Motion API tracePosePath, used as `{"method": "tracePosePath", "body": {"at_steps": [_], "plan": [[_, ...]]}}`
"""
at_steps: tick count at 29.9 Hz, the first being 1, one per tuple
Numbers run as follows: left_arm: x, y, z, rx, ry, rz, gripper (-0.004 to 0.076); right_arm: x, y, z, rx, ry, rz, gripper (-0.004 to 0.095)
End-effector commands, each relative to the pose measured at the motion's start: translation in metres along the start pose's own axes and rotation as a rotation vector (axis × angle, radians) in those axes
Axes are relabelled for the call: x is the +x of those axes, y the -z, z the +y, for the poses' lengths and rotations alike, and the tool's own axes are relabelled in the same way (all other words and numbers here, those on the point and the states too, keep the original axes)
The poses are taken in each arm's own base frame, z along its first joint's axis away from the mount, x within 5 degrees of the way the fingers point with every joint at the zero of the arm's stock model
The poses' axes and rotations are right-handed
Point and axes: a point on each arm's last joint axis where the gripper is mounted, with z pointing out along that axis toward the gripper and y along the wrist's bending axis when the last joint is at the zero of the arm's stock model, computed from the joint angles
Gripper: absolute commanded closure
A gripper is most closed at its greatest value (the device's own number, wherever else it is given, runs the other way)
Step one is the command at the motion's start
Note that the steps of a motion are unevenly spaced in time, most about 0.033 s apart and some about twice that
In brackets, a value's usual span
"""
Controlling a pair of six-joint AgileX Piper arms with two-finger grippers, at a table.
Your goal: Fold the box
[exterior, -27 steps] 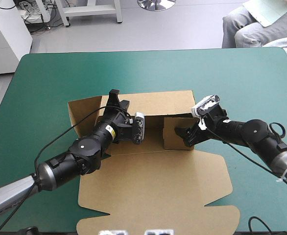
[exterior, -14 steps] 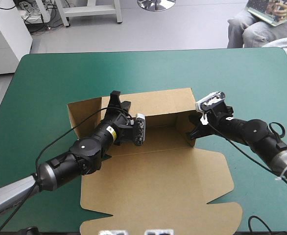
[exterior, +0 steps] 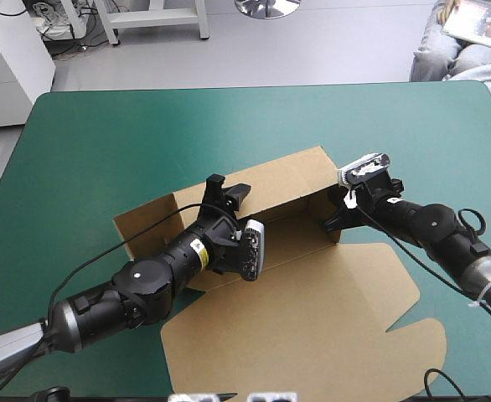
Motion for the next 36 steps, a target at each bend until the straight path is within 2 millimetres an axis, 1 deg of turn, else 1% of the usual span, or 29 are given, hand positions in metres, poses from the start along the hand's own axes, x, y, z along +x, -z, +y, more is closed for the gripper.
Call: {"method": "tracePosePath", "body": {"at_steps": [1, 8, 10, 11, 12, 14, 15, 16, 17, 19, 22, 25, 27, 28, 30, 32, 34, 36], "plan": [[-0.011, 0.026, 0.018, -0.085, 0.016, -0.044, 0.0295, -0.015, 0.010, 0.001, 0.012, -0.018, -0.068, 0.0925], [-0.023, 0.057, 0.027, -0.157, -0.012, -0.082, 0.0307, -0.015, 0.010, 0.000, 0.026, -0.023, -0.069, 0.0925], [-0.023, 0.063, 0.029, -0.175, -0.017, -0.088, 0.0345, -0.015, 0.010, -0.001, 0.027, -0.023, -0.070, 0.0925], [-0.022, 0.064, 0.030, -0.179, -0.015, -0.088, 0.0393, -0.015, 0.010, -0.001, 0.027, -0.023, -0.070, 0.0925], [-0.021, 0.066, 0.031, -0.187, -0.010, -0.087, 0.0458, -0.015, 0.010, -0.001, 0.027, -0.023, -0.070, 0.0925], [-0.021, 0.069, 0.033, -0.193, -0.005, -0.096, 0.0608, -0.015, 0.010, -0.001, 0.028, -0.023, -0.070, 0.0925], [-0.022, 0.070, 0.033, -0.194, 0.000, -0.117, 0.0713, -0.015, 0.010, -0.001, 0.034, -0.024, -0.072, 0.0925], [-0.023, 0.072, 0.034, -0.197, 0.003, -0.130, 0.0729, -0.015, 0.010, -0.001, 0.036, -0.024, -0.073, 0.0925], [-0.024, 0.073, 0.035, -0.198, 0.013, -0.140, 0.0722, -0.015, 0.010, -0.001, 0.038, -0.024, -0.074, 0.0925], [-0.021, 0.074, 0.041, -0.210, 0.098, -0.124, 0.0712, -0.015, 0.010, -0.002, 0.040, -0.016, -0.072, 0.0925], [-0.014, 0.077, 0.055, -0.221, 0.238, -0.056, 0.0710, -0.015, 0.010, -0.002, 0.040, -0.016, -0.072, 0.0925], [-0.001, 0.084, 0.079, -0.238, 0.412, 0.018, 0.0710, -0.015, 0.010, -0.002, 0.042, -0.012, -0.072, 0.0927], [0.014, 0.088, 0.099, -0.233, 0.523, 0.096, 0.0710, -0.015, 0.010, -0.002, 0.045, 0.004, -0.068, 0.0927], [0.020, 0.092, 0.108, -0.226, 0.550, 0.125, 0.0710, -0.015, 0.010, -0.002, 0.043, 0.006, -0.066, 0.0927], [0.034, 0.096, 0.122, -0.178, 0.633, 0.181, 0.0710, -0.014, 0.010, -0.001, 0.039, 0.009, -0.064, 0.0926], [0.046, 0.098, 0.130, -0.115, 0.727, 0.217, 0.0710, -0.014, 0.010, -0.001, 0.034, 0.009, -0.061, 0.0926], [0.063, 0.100, 0.137, -0.076, 0.825, 0.274, 0.0710, -0.014, 0.010, -0.001, 0.030, 0.009, -0.060, 0.0926], [0.083, 0.101, 0.141, -0.079, 0.940, 0.335, 0.0710, -0.014, 0.010, 0.000, 0.024, 0.010, -0.057, 0.0927]]}}
